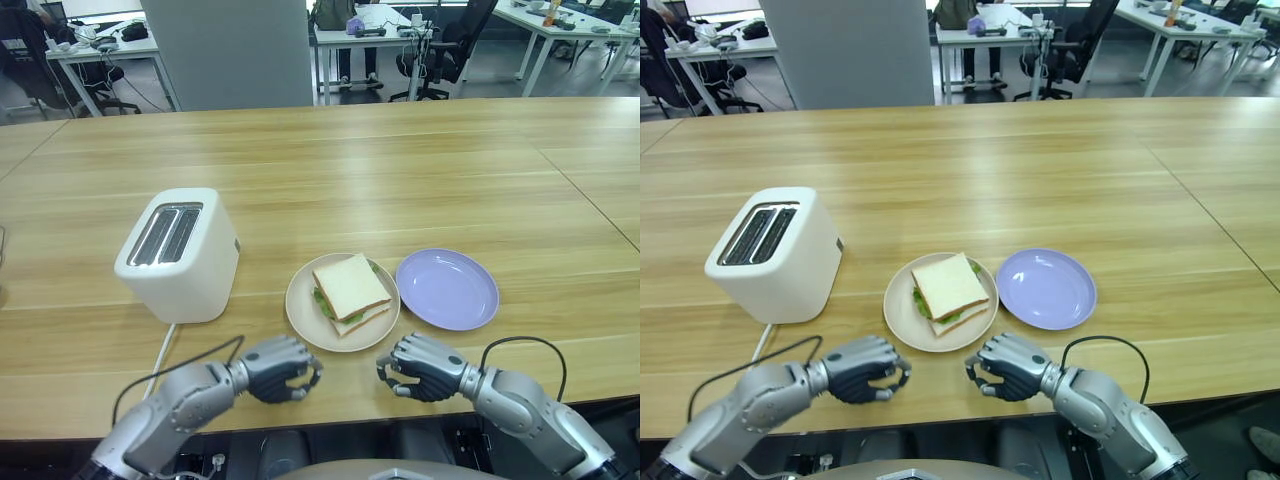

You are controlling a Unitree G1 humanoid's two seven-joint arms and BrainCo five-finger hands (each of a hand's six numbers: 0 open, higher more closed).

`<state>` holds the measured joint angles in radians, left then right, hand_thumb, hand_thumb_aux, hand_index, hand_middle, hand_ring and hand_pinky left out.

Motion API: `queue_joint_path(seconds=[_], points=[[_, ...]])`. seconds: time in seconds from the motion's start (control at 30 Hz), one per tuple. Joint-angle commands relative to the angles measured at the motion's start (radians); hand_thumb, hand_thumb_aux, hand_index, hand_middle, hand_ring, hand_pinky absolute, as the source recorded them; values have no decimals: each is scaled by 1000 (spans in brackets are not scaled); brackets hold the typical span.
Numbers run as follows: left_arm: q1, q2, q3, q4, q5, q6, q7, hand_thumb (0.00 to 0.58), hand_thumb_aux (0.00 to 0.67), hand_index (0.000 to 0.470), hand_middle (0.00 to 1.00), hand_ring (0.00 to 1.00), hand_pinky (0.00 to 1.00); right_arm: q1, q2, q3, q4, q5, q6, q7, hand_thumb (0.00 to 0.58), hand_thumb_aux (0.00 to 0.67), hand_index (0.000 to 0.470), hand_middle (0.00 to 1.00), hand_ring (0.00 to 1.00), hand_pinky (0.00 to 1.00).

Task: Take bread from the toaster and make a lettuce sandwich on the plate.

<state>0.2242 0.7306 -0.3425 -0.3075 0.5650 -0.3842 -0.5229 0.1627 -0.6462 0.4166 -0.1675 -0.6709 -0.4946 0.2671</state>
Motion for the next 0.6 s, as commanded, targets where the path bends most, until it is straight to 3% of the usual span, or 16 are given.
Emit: queue_joint_path(seconds=[0.03, 0.4, 0.6], points=[[-18, -13, -42, 61, 93, 37, -16, 580, 670, 460, 1000, 1000, 1000, -19, 9, 15, 66, -33, 12, 13, 580, 670, 460, 1000, 1000, 1000], [-191, -79, -98, 226, 253, 125, -6, 580, 670, 460, 1000, 1000, 1000, -244, 106, 81, 359, -110, 45, -6, 580, 670, 460, 1000, 1000, 1000], [-430, -168, -132, 449, 310, 173, 34, 580, 670, 460, 1000, 1000, 1000, -482, 199, 104, 601, -129, 57, -64, 580, 670, 460, 1000, 1000, 1000]])
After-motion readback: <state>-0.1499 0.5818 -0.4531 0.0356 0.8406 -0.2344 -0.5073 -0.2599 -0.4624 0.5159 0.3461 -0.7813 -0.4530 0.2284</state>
